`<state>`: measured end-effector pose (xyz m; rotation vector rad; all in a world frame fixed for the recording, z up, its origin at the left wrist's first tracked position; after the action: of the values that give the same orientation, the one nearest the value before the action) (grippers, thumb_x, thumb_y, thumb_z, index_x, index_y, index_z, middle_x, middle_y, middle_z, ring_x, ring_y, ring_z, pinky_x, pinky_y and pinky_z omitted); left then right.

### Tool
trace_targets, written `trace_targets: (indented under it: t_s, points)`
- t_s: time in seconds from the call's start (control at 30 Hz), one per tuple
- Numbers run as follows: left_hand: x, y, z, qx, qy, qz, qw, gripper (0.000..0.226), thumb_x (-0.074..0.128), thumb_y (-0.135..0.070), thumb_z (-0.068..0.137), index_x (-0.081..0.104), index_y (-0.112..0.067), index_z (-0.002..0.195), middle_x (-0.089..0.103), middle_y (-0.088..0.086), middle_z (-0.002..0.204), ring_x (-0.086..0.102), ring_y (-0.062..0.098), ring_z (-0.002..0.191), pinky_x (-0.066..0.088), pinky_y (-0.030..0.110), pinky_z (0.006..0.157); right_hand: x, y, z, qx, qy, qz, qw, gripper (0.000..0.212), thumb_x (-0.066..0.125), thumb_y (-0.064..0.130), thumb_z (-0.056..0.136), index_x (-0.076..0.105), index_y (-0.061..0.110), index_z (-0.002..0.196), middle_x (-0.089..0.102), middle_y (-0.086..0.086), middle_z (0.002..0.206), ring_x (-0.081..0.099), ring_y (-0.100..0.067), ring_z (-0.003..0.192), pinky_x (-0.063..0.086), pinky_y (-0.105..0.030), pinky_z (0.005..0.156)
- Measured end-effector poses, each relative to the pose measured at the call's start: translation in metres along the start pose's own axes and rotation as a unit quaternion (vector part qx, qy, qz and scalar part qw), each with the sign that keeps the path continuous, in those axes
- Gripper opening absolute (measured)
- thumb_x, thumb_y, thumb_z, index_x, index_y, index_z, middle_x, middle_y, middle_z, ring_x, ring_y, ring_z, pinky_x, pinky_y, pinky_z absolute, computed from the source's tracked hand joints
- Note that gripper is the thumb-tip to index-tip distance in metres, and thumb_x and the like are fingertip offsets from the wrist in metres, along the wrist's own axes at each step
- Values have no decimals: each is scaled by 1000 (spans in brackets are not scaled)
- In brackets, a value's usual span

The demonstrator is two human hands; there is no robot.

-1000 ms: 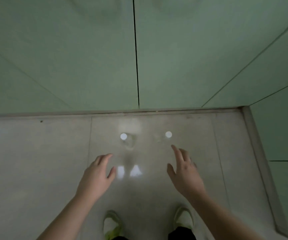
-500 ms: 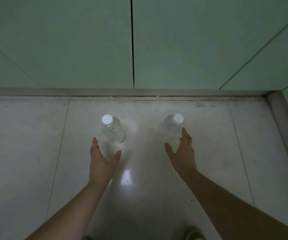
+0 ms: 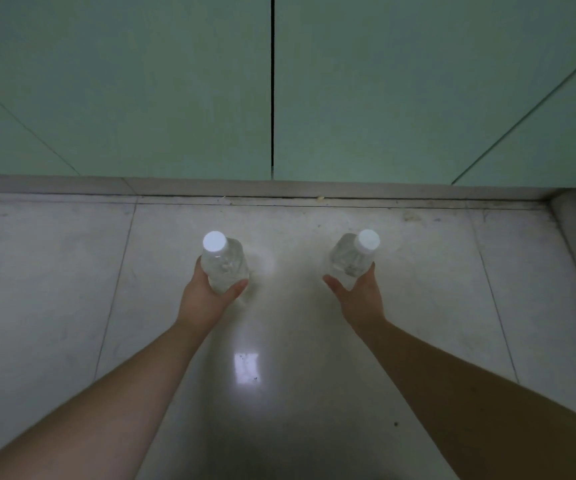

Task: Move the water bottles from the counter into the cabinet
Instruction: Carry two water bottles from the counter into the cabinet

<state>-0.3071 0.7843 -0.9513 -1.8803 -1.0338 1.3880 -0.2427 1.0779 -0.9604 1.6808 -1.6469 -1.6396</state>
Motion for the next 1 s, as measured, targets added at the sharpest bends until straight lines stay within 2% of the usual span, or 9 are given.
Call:
trace_targets:
  t_s: [0.13,0.33,0.47,0.6,0.7,0.8,0.83,0.93,1.0]
  points:
    - [-3,-15,2,26,-19,32,999,69,84,-37,72,51,-20,131,60,-12,108,57,10,99,41,24,82,0,2,0,-20,0,0,1000,74,78,34,79,37,18,138,55,-1,129,53,-20,118,42,-32,96]
    - [-3,-48,-38,58,-6,29,998,54,83,-35,71,60,-25,119,64,-12,108,58,0,95,39,7,76,-8,12,-31,-29,14,-28,999,57,75,41,79,46,21,123,57,7,106,58,-16,96,42,-20,73]
    - [-27,-83,-86,-1,-16,27,1000,52,75,-42,70,61,-15,112,66,5,106,64,19,96,49,30,80,-34,46,-83,-2,58,-13,998,47,77,37,80,47,25,114,60,9,99,60,-6,84,44,-11,68]
    - [-73,-139,-144,-40,1,-7,999,46,77,-42,68,62,-19,105,67,3,100,66,17,88,50,27,75,-79,109,-148,17,102,-22,994,44,76,39,79,49,26,111,58,21,94,54,11,81,41,2,56]
    - [-118,-203,-185,-55,24,-45,997,50,74,-53,67,62,-23,104,67,2,102,66,15,90,54,35,79,-121,176,-196,23,145,11,989,34,74,42,80,54,28,103,64,14,92,63,-1,87,49,-8,62]
    - [-171,-279,-227,-73,31,-93,993,56,72,-62,65,58,-28,107,67,2,104,66,18,92,56,41,80,-167,255,-243,39,204,56,977,40,71,55,74,58,28,101,68,-3,95,67,-22,94,57,-41,79]
    - [-189,-305,-240,-81,33,-107,990,54,73,-62,65,56,-33,107,68,-2,103,67,16,91,56,39,79,-183,281,-257,42,219,72,972,44,73,59,72,61,28,101,69,-8,97,67,-26,94,57,-43,80]
    - [-248,-385,-280,-80,25,-130,988,41,79,-57,69,48,-66,94,67,-30,85,60,-19,77,44,3,63,-232,364,-300,45,253,111,960,47,72,62,72,64,31,106,71,-9,101,69,-20,95,55,-31,77]
    - [-285,-438,-309,-84,33,-160,983,40,78,-54,73,44,-66,90,63,-39,76,54,-29,69,37,-4,55,-261,421,-325,40,278,139,950,48,68,53,82,59,26,120,71,-4,111,69,-17,100,55,-26,78]
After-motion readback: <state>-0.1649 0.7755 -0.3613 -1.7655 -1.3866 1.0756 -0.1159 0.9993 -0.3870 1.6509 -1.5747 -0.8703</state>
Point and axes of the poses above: each hand's wrist, its own z-axis towards the middle knuckle, its own x-axis out of the palm, y = z × x, the point moved 5 cm from there along z, towards the middle knuckle
